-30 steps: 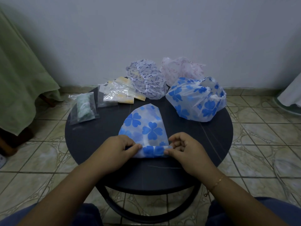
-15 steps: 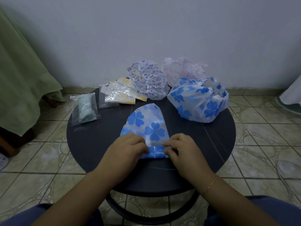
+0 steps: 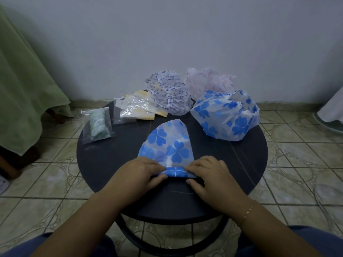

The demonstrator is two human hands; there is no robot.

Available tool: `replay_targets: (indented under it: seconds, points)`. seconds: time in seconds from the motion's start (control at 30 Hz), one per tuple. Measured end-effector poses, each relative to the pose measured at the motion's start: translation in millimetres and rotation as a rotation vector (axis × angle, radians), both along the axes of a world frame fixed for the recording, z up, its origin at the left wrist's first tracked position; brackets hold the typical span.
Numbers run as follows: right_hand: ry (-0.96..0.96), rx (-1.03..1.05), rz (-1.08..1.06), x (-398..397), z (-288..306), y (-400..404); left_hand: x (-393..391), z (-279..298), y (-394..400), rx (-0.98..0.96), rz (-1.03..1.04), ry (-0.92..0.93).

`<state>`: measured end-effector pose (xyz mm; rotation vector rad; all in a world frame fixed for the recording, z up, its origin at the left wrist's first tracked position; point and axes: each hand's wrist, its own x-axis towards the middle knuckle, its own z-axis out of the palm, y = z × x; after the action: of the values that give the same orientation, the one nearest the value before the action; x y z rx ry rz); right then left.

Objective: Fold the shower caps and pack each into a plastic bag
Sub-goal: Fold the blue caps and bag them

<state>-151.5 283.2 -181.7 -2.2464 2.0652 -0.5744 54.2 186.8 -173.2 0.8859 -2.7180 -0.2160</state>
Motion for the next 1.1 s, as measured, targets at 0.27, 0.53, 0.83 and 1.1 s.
replay_targets:
  seconds: [0.27, 0.53, 0.83, 1.1]
  points:
    - [-0.374, 0.139, -0.08, -6, 5, -2, 0, 10, 5, 0.29, 0.155, 0.169]
    - [-0.672, 0.153, -0.274, -2, 4, -8, -3, 8, -2, 0.505, 0.307, 0.26]
    - [-0.671, 0.088, -0.335, 2, 3, -13, -4, 9, -1, 0.415, 0.4, 0.149]
    - [-0.303, -0.091, -0.289, 10, -4, -14, -7, 0, 1, 0.182, 0.332, 0.133]
